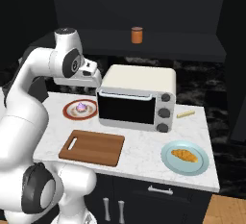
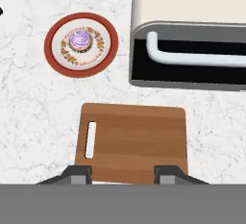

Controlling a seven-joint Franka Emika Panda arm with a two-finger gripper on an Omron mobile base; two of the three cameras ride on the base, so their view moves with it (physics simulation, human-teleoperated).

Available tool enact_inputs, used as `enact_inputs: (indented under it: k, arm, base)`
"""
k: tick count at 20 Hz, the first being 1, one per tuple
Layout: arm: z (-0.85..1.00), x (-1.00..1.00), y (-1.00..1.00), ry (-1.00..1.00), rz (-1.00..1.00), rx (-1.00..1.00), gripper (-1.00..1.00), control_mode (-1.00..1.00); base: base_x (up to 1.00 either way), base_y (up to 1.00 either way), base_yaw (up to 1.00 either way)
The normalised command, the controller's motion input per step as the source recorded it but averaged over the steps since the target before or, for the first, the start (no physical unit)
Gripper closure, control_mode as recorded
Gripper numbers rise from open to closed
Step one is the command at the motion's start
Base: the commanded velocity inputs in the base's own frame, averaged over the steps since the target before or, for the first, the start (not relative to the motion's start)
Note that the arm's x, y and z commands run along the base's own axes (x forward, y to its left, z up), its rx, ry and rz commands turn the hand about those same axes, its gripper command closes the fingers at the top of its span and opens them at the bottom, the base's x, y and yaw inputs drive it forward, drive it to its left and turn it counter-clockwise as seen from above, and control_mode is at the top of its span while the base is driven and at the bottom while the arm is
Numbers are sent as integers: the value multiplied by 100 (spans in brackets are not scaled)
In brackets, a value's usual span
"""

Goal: From the different types of pastries on the counter, select a croissant and place it on the cutting board. Then retrieve a jar of jam from the cabinet and place it alongside the croissant on the cutting board.

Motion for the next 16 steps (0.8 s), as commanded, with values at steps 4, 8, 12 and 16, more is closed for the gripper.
enact_inputs:
  k: [4,8,12,16]
  arm:
    - [-7,-18,0,-1,0,0,-100,-100]
    - [24,1,-20,-30,0,0,-100,-100]
    - [100,23,-50,-39,0,2,-100,-100]
    - [31,2,-19,-10,0,4,-100,-100]
  base:
    - [0,0,0]
    - [0,0,0]
    - [0,0,0]
    - [0,0,0]
